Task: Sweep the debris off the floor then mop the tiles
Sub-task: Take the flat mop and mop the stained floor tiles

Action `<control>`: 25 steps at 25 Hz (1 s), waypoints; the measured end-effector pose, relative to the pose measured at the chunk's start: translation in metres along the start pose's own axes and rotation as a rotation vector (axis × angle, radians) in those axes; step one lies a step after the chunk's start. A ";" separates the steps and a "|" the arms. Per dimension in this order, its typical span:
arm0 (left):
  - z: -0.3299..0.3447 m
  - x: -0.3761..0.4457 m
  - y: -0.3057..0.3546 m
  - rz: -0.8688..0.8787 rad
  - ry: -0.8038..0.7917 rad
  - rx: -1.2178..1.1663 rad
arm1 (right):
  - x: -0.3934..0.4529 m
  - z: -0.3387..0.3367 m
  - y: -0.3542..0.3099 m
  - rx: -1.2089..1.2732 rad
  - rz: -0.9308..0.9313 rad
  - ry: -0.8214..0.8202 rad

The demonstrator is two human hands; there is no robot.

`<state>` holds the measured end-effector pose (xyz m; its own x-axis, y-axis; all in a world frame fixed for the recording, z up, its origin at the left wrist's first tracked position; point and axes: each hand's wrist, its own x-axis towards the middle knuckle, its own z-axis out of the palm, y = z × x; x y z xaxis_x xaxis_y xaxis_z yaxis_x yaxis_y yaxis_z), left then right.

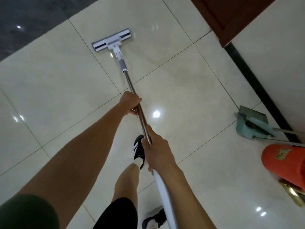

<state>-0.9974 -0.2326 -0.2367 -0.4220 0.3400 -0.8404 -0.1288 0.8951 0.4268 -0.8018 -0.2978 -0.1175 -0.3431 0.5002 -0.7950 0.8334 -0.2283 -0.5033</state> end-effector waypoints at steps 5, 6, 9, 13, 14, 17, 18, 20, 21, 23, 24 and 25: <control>0.034 -0.024 -0.025 -0.008 -0.009 0.021 | -0.041 -0.001 0.032 0.040 0.077 -0.022; 0.042 -0.032 -0.034 -0.012 -0.022 0.031 | -0.053 0.002 0.044 0.050 0.075 -0.012; 0.074 -0.061 -0.067 -0.016 -0.066 0.081 | -0.091 0.016 0.087 0.080 0.056 0.019; 0.134 -0.122 -0.123 0.024 -0.121 0.174 | -0.159 0.039 0.163 0.091 0.082 0.083; 0.150 -0.140 -0.138 0.037 -0.128 0.203 | -0.178 0.044 0.182 0.098 0.090 0.093; 0.199 -0.190 -0.186 0.069 -0.181 0.260 | -0.237 0.063 0.241 0.152 0.122 0.120; 0.213 -0.205 -0.203 0.071 -0.207 0.268 | -0.253 0.068 0.258 0.162 0.138 0.129; 0.242 -0.238 -0.235 0.077 -0.272 0.295 | -0.291 0.076 0.295 0.185 0.179 0.140; 0.252 -0.253 -0.248 0.078 -0.305 0.304 | -0.306 0.080 0.308 0.197 0.201 0.141; 0.263 -0.274 -0.263 0.076 -0.345 0.301 | -0.326 0.084 0.323 0.223 0.221 0.151; 0.264 -0.276 -0.264 0.078 -0.349 0.295 | -0.328 0.085 0.325 0.236 0.214 0.160; 0.262 -0.277 -0.262 0.076 -0.348 0.284 | -0.326 0.085 0.323 0.243 0.199 0.168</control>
<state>-0.6118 -0.4863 -0.2029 -0.0878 0.4414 -0.8930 0.1624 0.8908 0.4243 -0.4571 -0.6054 -0.0497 -0.0921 0.5516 -0.8290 0.7420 -0.5172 -0.4265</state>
